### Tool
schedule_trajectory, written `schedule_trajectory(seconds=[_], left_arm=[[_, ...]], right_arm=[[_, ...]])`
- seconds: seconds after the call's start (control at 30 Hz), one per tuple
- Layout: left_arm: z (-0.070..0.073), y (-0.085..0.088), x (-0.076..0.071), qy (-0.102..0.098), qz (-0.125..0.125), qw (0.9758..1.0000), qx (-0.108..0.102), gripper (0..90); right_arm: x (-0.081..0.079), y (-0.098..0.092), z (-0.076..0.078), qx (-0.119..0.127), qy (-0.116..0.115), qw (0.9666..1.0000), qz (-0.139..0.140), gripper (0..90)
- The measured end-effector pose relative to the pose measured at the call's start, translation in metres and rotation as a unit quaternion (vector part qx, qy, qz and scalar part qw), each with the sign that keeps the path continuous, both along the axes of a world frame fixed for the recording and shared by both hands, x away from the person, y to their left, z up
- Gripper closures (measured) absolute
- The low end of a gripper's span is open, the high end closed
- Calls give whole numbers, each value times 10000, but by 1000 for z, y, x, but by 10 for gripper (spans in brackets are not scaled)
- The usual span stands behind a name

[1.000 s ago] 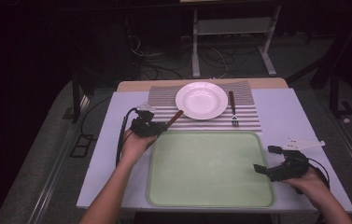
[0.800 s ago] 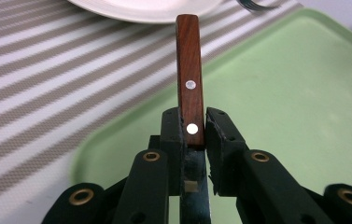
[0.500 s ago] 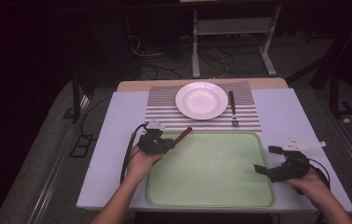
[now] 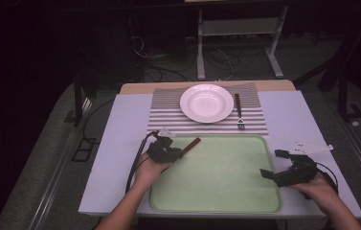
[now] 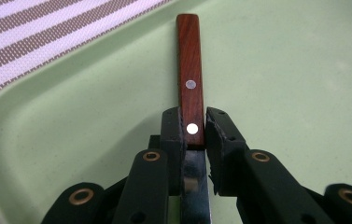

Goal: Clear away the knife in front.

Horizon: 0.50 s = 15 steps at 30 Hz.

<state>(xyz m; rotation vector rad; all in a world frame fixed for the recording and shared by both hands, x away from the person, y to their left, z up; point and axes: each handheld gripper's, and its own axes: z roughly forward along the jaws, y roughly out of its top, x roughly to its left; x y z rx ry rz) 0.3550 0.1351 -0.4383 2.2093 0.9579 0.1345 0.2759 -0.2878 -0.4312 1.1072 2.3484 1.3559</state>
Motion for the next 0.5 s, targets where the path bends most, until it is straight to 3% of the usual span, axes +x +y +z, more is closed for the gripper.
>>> schedule_trajectory(seconds=[0.17,0.23,0.33,0.43,0.47,0.5], left_arm=[[0,0,1,22,35,10000,-28,754],[2,0,1,5,37,10000,-70,682],[10,-1,3,-70,26,9990,-436,655],[14,-9,6,-153,-98,9987,-478,771],[15,-12,7,-203,-150,9986,-466,856],[15,-14,7,-224,-176,9985,-470,856]], right_arm=[[0,0,0,-1,0,10000,28,0],[0,0,0,6,-9,10000,46,0],[-1,0,0,15,-9,10000,49,0],[-1,-1,0,27,-2,10000,47,0],[0,-1,0,26,-8,10000,50,0],[0,-1,0,26,-8,10000,50,0]])
